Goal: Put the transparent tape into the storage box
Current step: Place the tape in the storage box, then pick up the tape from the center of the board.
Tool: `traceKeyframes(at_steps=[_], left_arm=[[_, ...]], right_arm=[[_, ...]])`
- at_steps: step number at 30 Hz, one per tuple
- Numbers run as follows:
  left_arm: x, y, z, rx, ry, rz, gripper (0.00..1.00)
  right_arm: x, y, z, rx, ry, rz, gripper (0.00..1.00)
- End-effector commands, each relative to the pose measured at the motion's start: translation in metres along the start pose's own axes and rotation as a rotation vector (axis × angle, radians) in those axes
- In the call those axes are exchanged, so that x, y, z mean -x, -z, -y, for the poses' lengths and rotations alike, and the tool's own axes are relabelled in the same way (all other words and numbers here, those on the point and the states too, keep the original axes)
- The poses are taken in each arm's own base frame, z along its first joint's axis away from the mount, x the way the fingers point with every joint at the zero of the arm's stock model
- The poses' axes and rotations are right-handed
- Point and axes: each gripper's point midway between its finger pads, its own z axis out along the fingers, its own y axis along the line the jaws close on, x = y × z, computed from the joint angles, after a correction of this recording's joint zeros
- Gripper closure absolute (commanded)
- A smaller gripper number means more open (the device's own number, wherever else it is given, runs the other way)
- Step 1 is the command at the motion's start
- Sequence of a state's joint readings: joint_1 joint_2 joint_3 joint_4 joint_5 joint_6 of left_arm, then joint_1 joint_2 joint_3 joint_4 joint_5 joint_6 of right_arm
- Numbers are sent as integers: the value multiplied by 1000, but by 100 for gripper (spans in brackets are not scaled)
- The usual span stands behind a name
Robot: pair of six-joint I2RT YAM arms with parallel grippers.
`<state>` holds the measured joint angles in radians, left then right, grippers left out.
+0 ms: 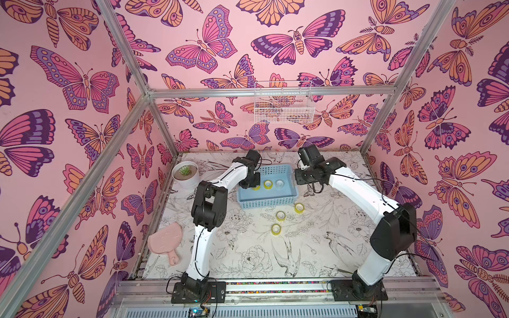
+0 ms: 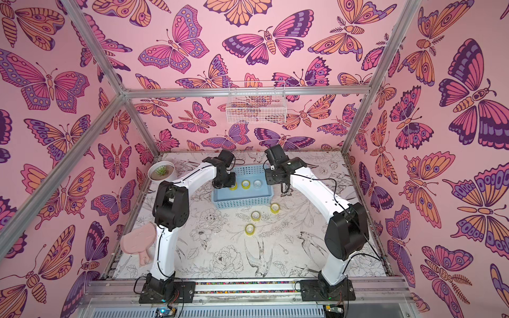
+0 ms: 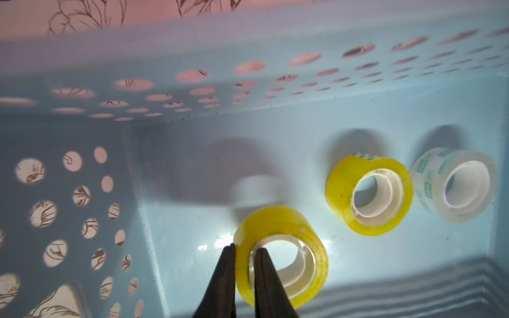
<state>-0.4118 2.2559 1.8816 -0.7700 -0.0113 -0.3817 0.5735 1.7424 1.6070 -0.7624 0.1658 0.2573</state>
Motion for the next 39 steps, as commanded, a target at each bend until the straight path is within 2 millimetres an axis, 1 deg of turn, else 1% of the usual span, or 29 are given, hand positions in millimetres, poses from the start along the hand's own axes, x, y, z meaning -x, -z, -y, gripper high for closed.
traceKeyframes(at_steps=[1, 5, 6, 7, 10, 12, 13, 15, 17, 22, 25, 27, 31, 33, 35, 36, 39], left_arm=[[11, -5, 0, -6, 1, 23, 83], [11, -12, -5, 11, 9, 21, 79], [11, -12, -4, 10, 10, 21, 75], [11, -13, -4, 9, 10, 20, 70], [11, -15, -4, 3, 12, 19, 64], [11, -15, -3, 2, 13, 20, 55], [12, -14, -3, 3, 13, 22, 53], [14, -10, -4, 3, 13, 32, 53], [19, 0, -2, -3, 13, 59, 52], [30, 39, -1, -20, 13, 140, 50], [30, 63, 0, -39, 16, 174, 49], [25, 80, -1, -51, 22, 190, 46], [12, 115, -4, -73, 36, 227, 39], [1, 132, -9, -82, 48, 243, 37], [-10, 147, -13, -89, 63, 259, 35], [-15, 153, -15, -97, 67, 266, 34], [-29, 164, -18, -115, 82, 275, 31]], right_arm=[[9, 0, -2, 13, -11, 11, 76], [8, -2, -1, 13, -16, 5, 75], [7, -3, -2, 13, -14, 1, 75], [7, -4, -2, 13, -15, 0, 75], [6, -4, -1, 12, -17, -4, 75], [5, -6, -2, 14, -18, -9, 74], [5, -5, -2, 16, -21, -9, 74], [4, -5, 0, 5, -23, -14, 75], [3, -3, 4, -8, -27, -17, 75], [-6, -1, 21, -25, -78, -38, 75], [-18, -4, 32, -31, -110, -71, 75], [-31, -9, 37, -11, -149, -109, 75], [-62, -29, 41, -6, -183, -188, 75], [-83, -46, 38, 13, -202, -243, 75], [-98, -59, 34, 35, -223, -271, 75], [-104, -66, 32, 45, -236, -279, 74], [-116, -81, 29, 63, -263, -301, 73]])
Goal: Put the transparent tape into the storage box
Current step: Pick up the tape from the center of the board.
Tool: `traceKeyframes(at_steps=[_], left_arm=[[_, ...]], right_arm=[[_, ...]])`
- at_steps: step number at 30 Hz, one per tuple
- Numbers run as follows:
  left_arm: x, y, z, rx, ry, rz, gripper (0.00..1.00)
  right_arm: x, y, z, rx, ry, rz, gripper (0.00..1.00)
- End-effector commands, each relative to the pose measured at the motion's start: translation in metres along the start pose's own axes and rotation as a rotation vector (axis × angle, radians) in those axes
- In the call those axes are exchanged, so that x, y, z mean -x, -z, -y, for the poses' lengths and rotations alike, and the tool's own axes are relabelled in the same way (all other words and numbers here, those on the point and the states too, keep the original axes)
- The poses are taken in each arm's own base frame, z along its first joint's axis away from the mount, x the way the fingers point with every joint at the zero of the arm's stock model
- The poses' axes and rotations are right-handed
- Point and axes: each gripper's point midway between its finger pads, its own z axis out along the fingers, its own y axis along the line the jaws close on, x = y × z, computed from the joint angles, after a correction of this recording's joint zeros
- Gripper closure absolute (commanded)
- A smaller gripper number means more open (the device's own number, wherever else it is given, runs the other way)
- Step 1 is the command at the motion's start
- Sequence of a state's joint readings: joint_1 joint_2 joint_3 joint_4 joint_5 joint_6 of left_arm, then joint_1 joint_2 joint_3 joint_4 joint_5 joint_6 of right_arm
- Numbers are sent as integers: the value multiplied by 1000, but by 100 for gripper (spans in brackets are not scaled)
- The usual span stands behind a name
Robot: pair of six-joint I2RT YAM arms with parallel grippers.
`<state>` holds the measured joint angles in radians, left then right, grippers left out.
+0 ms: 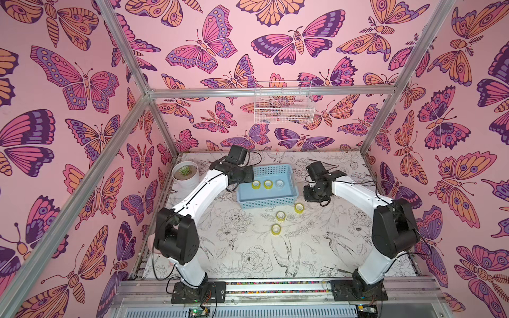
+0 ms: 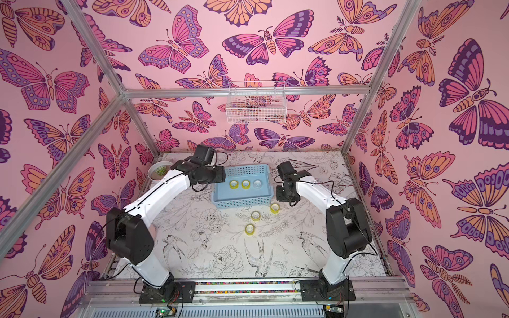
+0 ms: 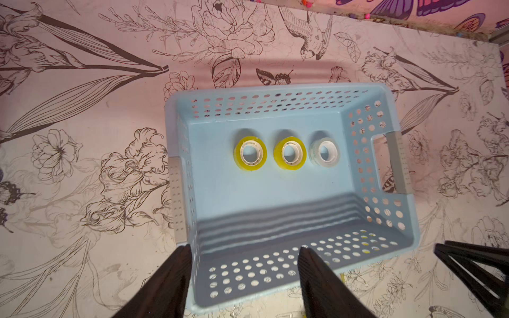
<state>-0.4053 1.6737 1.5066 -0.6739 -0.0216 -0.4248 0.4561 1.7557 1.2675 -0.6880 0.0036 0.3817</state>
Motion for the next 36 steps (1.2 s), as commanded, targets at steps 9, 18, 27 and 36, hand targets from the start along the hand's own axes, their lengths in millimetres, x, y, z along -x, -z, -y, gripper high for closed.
traceKeyframes(at_steps=[9, 18, 27, 36], left_arm=[[-25, 19, -10, -12, 61, -6, 30], [-20, 19, -8, -15, 64, 1, 30], [-18, 17, -7, -17, 70, 2, 30], [-20, 17, -7, -18, 78, 2, 30]], right_arm=[[-5, -49, -12, 111, -102, -41, 67], [-17, -63, -7, 97, -106, -75, 66], [-27, -58, -2, 79, -96, -92, 68], [-39, -57, -2, 75, -90, -108, 68]])
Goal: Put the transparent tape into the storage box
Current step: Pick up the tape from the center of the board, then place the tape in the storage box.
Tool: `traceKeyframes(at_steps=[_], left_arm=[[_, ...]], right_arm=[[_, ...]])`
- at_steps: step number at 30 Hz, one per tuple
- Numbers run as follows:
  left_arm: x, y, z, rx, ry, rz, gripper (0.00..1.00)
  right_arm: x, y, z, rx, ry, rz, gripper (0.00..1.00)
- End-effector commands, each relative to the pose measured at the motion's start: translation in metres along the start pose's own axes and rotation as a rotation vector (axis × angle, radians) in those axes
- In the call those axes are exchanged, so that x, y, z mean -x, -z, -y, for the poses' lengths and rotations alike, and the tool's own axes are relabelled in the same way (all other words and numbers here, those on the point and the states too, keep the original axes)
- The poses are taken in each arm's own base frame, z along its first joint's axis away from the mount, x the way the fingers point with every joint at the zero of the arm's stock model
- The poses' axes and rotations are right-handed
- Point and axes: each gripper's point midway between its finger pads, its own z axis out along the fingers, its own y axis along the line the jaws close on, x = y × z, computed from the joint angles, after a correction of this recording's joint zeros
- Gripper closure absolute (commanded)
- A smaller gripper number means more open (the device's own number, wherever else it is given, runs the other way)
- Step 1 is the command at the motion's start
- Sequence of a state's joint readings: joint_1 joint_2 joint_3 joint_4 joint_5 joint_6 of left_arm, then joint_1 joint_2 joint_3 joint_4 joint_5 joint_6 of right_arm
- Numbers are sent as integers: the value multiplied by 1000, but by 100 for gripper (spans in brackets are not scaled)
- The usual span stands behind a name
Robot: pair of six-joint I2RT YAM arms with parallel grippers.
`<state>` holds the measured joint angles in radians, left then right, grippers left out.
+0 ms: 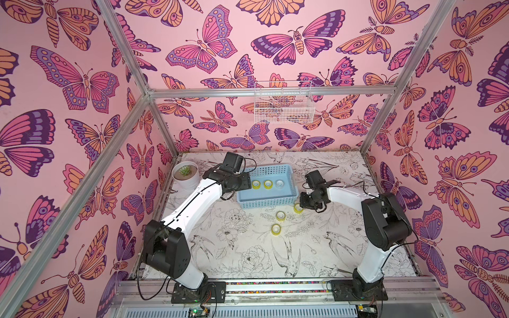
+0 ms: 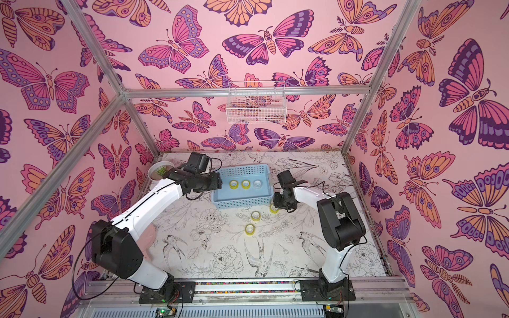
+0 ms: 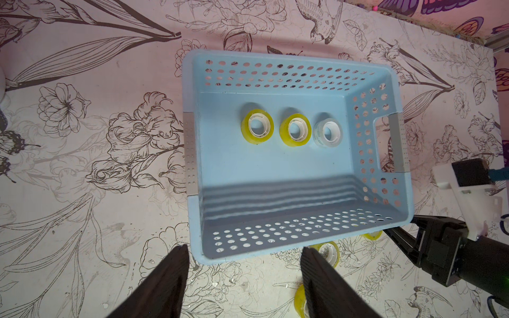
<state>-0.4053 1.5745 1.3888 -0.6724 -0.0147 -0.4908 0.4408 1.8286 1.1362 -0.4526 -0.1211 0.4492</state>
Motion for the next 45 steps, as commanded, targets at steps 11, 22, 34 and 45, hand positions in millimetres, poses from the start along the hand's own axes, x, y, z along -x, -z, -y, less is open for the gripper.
traceKeyframes(at_steps=[11, 22, 34, 45], left_arm=[[6, 9, 3, -22, 14, 33, 30], [5, 10, 3, -22, 9, 34, 30], [8, 20, 4, -27, -7, 62, 30], [12, 27, 6, -42, -16, 82, 29]], right_arm=[[-36, -2, -6, -14, 12, -74, 69], [-48, -12, 7, -66, -7, -94, 86], [-35, 23, 8, -105, 18, -37, 100], [-23, 129, 5, -140, 84, 87, 100]])
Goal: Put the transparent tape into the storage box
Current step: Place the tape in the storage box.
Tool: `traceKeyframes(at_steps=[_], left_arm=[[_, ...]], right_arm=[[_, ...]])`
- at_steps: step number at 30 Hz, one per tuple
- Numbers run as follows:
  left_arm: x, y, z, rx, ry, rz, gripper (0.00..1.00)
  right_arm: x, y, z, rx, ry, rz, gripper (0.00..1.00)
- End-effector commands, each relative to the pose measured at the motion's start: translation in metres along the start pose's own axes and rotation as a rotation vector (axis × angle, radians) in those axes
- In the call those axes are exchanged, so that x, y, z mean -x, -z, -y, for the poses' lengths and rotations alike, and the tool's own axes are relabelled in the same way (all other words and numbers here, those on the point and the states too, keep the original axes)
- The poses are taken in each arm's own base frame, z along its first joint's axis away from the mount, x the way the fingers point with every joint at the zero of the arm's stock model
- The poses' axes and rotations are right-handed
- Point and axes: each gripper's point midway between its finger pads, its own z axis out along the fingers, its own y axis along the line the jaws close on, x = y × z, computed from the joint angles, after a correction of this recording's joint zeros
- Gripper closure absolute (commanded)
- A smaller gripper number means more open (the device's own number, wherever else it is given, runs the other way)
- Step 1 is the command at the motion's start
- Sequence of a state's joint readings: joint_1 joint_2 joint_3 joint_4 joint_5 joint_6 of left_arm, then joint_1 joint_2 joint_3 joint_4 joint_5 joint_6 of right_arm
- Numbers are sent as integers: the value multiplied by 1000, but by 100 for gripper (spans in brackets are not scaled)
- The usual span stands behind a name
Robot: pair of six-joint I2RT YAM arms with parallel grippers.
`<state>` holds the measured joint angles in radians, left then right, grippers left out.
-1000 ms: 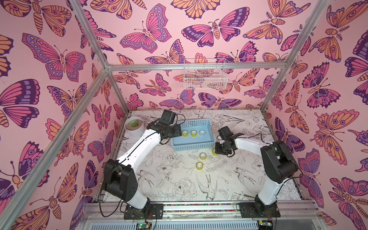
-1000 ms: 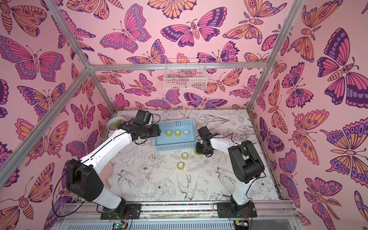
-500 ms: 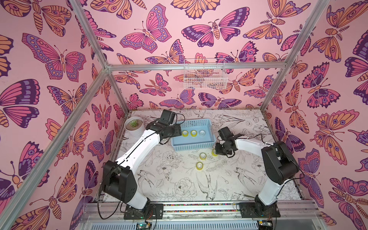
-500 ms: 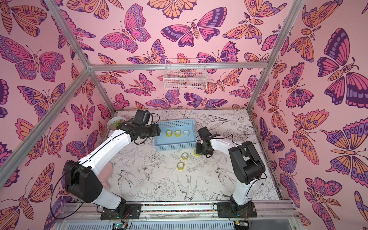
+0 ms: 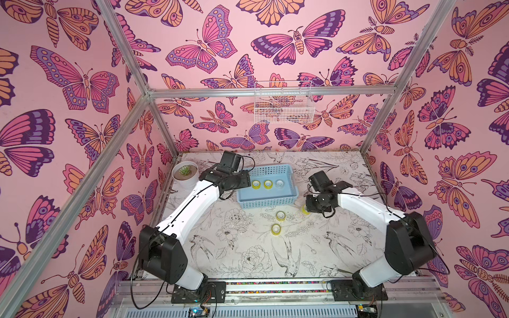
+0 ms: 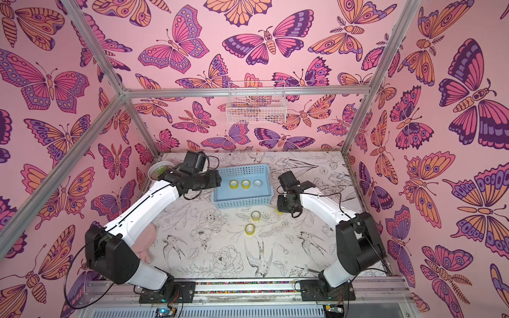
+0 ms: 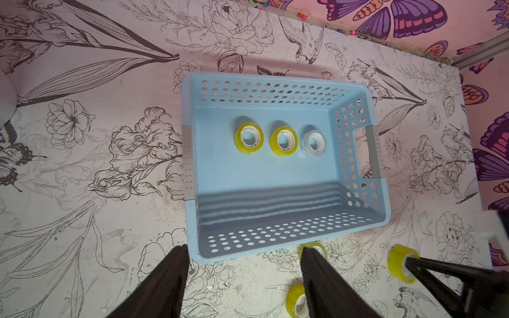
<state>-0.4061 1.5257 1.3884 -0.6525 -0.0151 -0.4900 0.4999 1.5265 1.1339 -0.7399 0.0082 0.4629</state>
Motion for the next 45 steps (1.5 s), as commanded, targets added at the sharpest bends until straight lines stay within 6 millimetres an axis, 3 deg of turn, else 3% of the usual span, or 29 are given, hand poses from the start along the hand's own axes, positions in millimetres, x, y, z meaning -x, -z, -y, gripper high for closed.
traceKeyframes(at_steps=[1, 3, 6, 11, 15, 23, 30, 45], left_arm=[[2, 9, 1, -11, -17, 24, 29], [3, 10, 2, -13, -17, 28, 29], [6, 13, 3, -19, -16, 41, 29], [6, 18, -1, -10, -13, 54, 29], [2, 22, -6, 2, -5, 65, 29], [-3, 21, -11, 12, 5, 62, 29], [-3, 17, -13, 14, 10, 53, 29], [-4, 12, -16, 22, 16, 42, 29]], right_arm=[[12, 48, 2, -32, 63, 64, 100], [31, 67, -9, 4, 87, 129, 100], [65, 79, -34, 47, 141, 179, 100], [103, 55, -82, 98, 244, 130, 100], [115, 28, -111, 131, 290, 99, 100], [109, -28, -132, 114, 358, -2, 100], [85, -77, -124, 75, 366, -107, 100], [78, -118, -109, -1, 360, -134, 100]])
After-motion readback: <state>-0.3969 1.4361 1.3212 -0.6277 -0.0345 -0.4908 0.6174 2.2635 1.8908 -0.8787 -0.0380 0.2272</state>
